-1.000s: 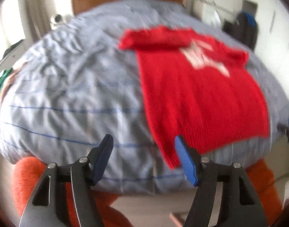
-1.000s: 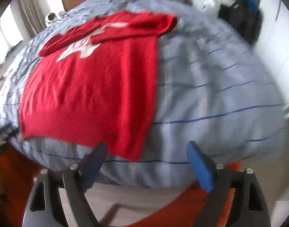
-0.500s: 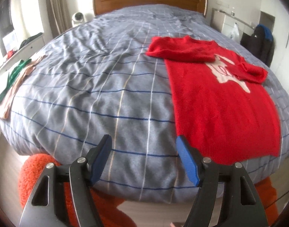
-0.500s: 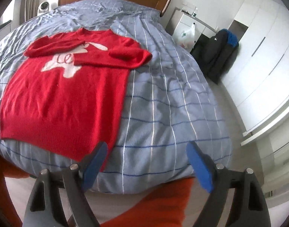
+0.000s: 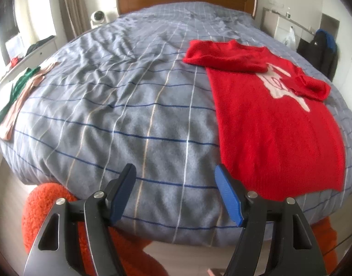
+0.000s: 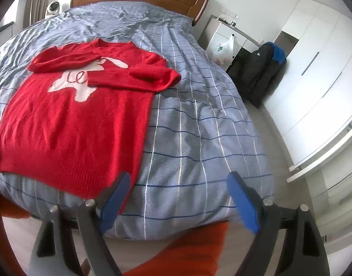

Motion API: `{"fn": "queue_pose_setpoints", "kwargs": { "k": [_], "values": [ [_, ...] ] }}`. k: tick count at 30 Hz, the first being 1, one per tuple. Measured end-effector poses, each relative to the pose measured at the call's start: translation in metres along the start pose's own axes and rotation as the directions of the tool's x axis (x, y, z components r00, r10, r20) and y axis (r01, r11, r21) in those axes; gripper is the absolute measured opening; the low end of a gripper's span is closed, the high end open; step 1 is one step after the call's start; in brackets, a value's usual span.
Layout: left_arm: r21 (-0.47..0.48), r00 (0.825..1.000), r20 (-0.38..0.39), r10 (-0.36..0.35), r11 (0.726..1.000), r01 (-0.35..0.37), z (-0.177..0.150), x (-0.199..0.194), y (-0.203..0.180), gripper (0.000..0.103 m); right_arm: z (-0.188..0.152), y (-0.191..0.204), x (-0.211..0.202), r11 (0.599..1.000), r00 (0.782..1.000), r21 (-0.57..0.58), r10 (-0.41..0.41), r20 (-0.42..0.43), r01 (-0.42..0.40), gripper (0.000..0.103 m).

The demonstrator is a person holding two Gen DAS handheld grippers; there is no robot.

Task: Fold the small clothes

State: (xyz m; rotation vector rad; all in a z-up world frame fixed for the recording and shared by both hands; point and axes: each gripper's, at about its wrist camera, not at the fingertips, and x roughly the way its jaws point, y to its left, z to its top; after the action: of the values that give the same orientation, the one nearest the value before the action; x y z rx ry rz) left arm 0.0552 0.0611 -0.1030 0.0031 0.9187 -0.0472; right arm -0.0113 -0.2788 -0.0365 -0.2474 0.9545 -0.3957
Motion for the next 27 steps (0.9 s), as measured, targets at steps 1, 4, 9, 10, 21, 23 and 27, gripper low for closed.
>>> {"fn": "queue_pose_setpoints", "kwargs": {
  "k": [1,4,9,10,21,23,27],
  "values": [
    [-0.001,1.000,0.000,0.000,1.000,0.000,0.0000,0.0001,0.0001,0.073,-0.0006,-0.0004,0.0006,1.000,1.000,0.000,-0.005,-0.001,0.005,0.085],
    [0.003,1.000,-0.003,0.002,1.000,-0.002,-0.0005,0.0004,-0.0011,0.073,-0.0019,-0.0021,0.0023,1.000,1.000,0.004,-0.008,-0.006,0.008,0.085],
    [0.007,1.000,-0.006,0.006,1.000,-0.006,-0.0011,0.0009,-0.0024,0.073,-0.0037,-0.0036,0.0040,1.000,1.000,0.005,-0.014,-0.011,0.014,0.085],
    [0.008,1.000,-0.007,0.007,1.000,-0.007,-0.0012,0.0012,-0.0026,0.073,-0.0038,-0.0039,0.0042,1.000,1.000,0.006,-0.015,-0.011,0.015,0.085],
    [0.012,1.000,-0.012,0.011,1.000,-0.011,-0.0028,0.0024,-0.0031,0.073,-0.0055,-0.0023,0.0071,1.000,1.000,-0.002,-0.020,-0.021,0.020,0.085],
    [0.012,1.000,-0.014,0.011,1.000,-0.011,-0.0037,0.0024,-0.0032,0.073,-0.0055,-0.0008,0.0074,1.000,0.999,-0.012,-0.029,-0.022,0.029,0.085],
    [0.012,1.000,-0.014,0.012,1.000,-0.011,-0.0034,0.0025,-0.0032,0.073,-0.0063,0.0022,0.0080,0.998,0.998,-0.039,-0.056,-0.018,0.055,0.085]
  ]
}}
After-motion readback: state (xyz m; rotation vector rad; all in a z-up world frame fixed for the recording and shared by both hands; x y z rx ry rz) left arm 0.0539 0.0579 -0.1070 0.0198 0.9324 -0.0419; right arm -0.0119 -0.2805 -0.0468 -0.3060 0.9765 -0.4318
